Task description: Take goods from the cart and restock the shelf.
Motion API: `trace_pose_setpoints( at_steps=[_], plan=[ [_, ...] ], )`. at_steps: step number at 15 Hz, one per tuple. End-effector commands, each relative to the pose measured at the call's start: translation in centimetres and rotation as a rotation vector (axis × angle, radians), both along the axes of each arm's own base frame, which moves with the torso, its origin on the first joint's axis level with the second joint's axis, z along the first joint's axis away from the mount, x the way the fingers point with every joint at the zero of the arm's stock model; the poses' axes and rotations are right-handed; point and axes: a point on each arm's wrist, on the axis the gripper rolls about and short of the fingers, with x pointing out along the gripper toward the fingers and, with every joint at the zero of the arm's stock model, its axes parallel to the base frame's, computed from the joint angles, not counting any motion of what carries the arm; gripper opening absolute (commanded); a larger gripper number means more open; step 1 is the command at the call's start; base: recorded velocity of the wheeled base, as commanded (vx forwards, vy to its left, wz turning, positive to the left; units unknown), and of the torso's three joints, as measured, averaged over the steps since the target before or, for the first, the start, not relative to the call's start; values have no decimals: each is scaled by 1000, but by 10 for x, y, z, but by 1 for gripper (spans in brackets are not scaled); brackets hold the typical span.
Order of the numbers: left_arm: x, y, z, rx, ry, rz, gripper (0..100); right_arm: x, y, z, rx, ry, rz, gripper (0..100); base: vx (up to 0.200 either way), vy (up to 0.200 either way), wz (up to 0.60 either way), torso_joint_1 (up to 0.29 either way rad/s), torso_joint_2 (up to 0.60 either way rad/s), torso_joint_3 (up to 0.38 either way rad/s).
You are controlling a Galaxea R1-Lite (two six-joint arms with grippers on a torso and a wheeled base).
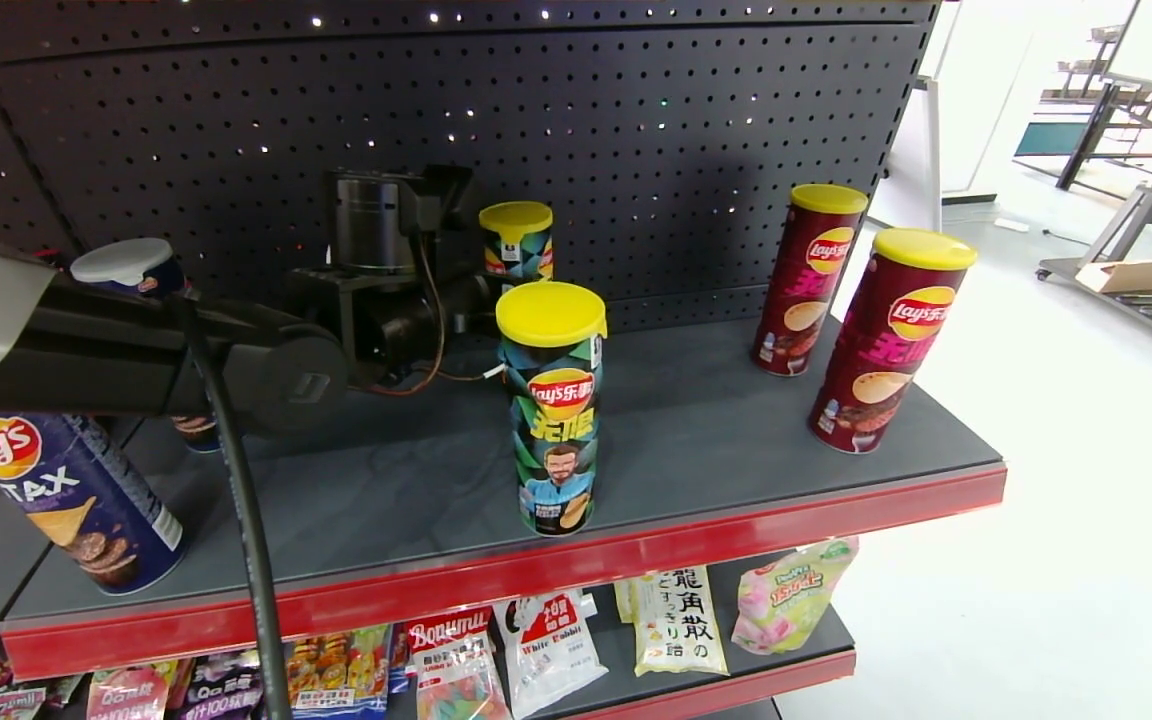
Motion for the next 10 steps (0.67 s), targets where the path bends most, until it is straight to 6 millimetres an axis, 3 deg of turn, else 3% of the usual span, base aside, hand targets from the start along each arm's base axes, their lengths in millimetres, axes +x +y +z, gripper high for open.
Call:
trace_pose_setpoints(
  at_steps=[1,5,8,10],
  plan=[
    [-4,2,7,-10,-17,0,100,0,0,0,0,1,0,100,0,0,0,0,0,0],
    [-22,13,14,-8,-14,3,100,0,0,0,0,1,0,100,0,0,0,0,0,0],
    [-42,34,14,3,7,28,100,0,0,0,0,1,0,100,0,0,0,0,0,0],
    [-74,59,14,11,24,49,100,0,0,0,0,1,0,100,0,0,0,0,0,0]
  ],
)
